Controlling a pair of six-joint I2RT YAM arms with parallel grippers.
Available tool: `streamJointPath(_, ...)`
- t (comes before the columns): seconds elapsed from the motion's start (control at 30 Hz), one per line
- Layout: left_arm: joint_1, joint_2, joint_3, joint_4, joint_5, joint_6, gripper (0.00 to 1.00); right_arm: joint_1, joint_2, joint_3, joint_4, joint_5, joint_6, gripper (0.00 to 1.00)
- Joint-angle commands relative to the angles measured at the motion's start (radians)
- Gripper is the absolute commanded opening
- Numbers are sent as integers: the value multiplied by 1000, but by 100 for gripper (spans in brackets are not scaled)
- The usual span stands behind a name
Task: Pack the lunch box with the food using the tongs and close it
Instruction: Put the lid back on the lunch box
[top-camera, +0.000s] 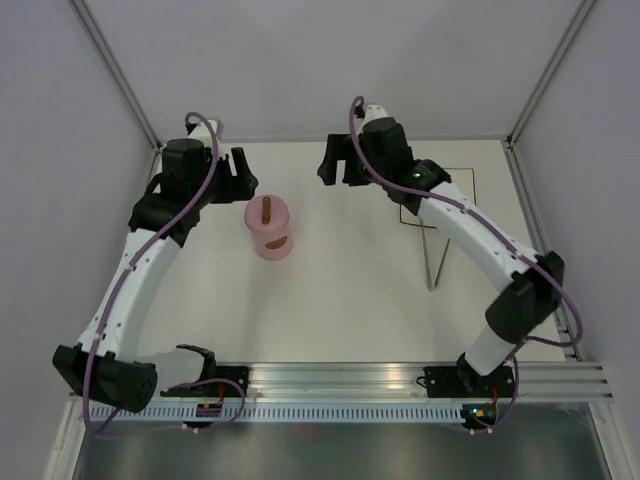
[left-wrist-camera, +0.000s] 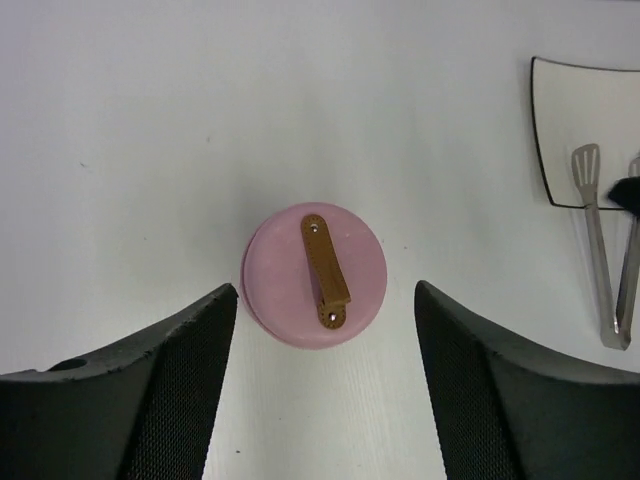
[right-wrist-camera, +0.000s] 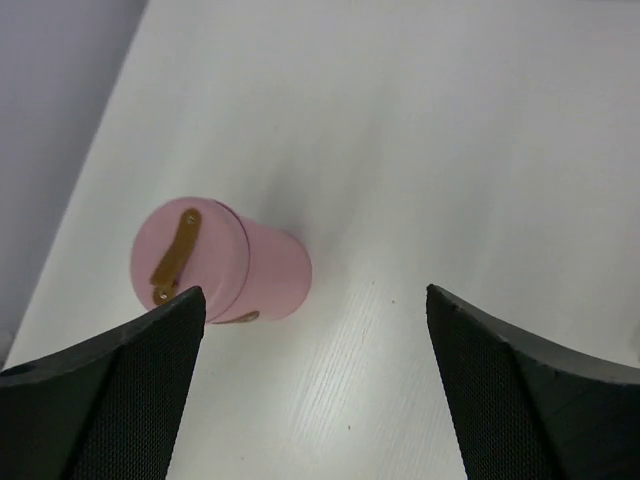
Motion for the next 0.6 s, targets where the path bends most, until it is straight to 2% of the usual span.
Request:
streamJointPath(0.0, 3, -157, 31, -61, -20, 42, 81, 1, -245, -54, -48, 156, -57, 98)
streamJointPath(0.13, 3, -308, -47, -68, -53, 10, 90, -1, -514, -231, -70, 305, -48, 98)
streamJointPath(0.2, 3, -402, -137, -61, -63, -6, 92, -1, -610, -310, -57, 321, -40, 98)
streamJointPath(0.37, 1, -623, -347, -61, -111, -85, 94, -1, -966, -615, 39, 353, -3, 98)
streamJointPath(0.4, 1, -654, -372, -59, -123, -107, 95, -1, -1062, -691, 44, 360, 10, 98)
streamJointPath(0.57, 3, -864, -515, -56, -165, -168, 100, 1, -1302, -864, -5, 418, 89, 98)
